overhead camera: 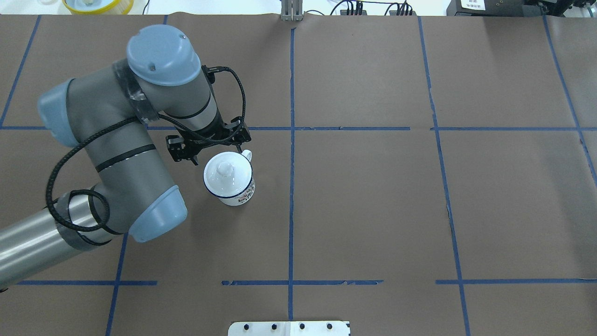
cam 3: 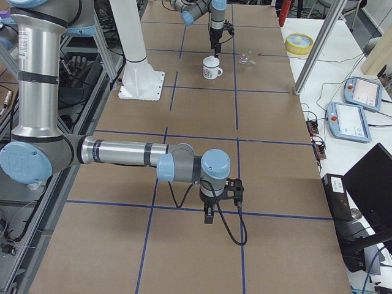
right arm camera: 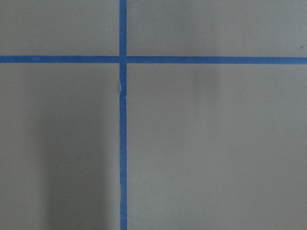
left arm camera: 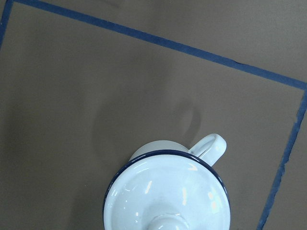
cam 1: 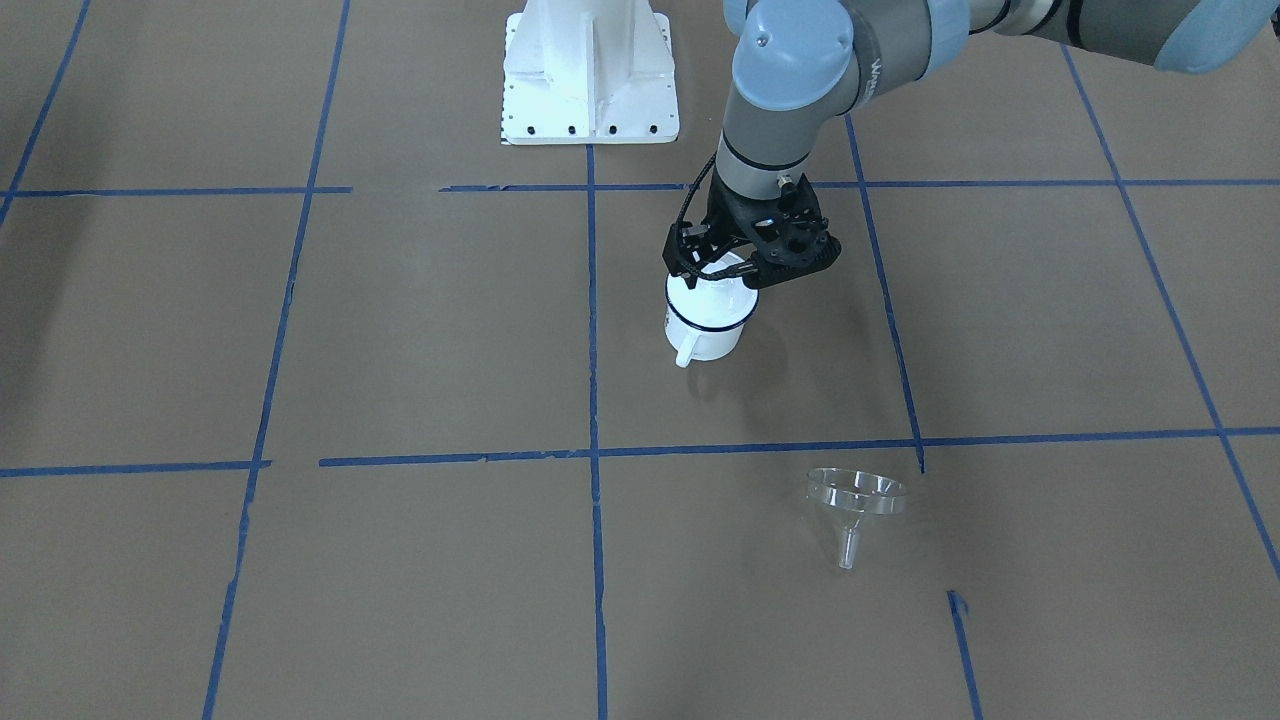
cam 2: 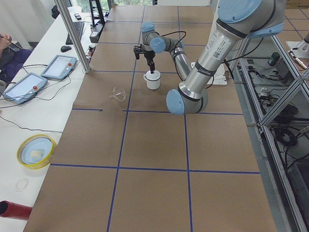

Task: Remove funnel from cup

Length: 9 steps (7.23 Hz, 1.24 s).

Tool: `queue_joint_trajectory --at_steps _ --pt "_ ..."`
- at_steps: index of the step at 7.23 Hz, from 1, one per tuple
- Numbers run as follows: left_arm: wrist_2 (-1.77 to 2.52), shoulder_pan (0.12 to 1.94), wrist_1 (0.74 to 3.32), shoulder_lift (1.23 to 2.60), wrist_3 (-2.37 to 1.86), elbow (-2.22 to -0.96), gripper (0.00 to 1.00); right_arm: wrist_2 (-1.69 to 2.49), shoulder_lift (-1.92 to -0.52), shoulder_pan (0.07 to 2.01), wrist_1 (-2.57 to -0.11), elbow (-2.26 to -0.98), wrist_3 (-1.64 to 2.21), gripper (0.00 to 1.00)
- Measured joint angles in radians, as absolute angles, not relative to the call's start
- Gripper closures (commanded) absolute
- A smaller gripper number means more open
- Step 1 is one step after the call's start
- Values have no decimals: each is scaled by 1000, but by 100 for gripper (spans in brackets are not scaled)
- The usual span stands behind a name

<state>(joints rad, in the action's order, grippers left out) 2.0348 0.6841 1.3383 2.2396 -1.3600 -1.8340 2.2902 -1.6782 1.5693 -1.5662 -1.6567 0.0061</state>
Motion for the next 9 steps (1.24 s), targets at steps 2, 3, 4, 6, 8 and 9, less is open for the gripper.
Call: queue_joint_trajectory --at_steps 2,3,4,6,8,9 --pt "2036 781 1337 2161 -1224 -1951 0 2290 -1678 1569 -1566 -1657 6 0" --pt "2040 860 1340 2126 -1085 -1980 0 2290 -1678 1569 -1566 -1657 6 0" --pt "2055 950 1349 2081 -913 -1990 0 2290 -1678 1569 -1566 -1657 6 0" --pt "2142 1164 1380 1981 -552 -1940 0 2290 -1678 1569 -1566 -1656 6 0" --pt "2232 1373 1438 1841 -205 -1822 0 2290 -1678 1569 -1566 -1655 6 0" --pt "2254 1451 1487 1752 -70 -1768 0 2290 -1678 1569 -1566 -1656 6 0"
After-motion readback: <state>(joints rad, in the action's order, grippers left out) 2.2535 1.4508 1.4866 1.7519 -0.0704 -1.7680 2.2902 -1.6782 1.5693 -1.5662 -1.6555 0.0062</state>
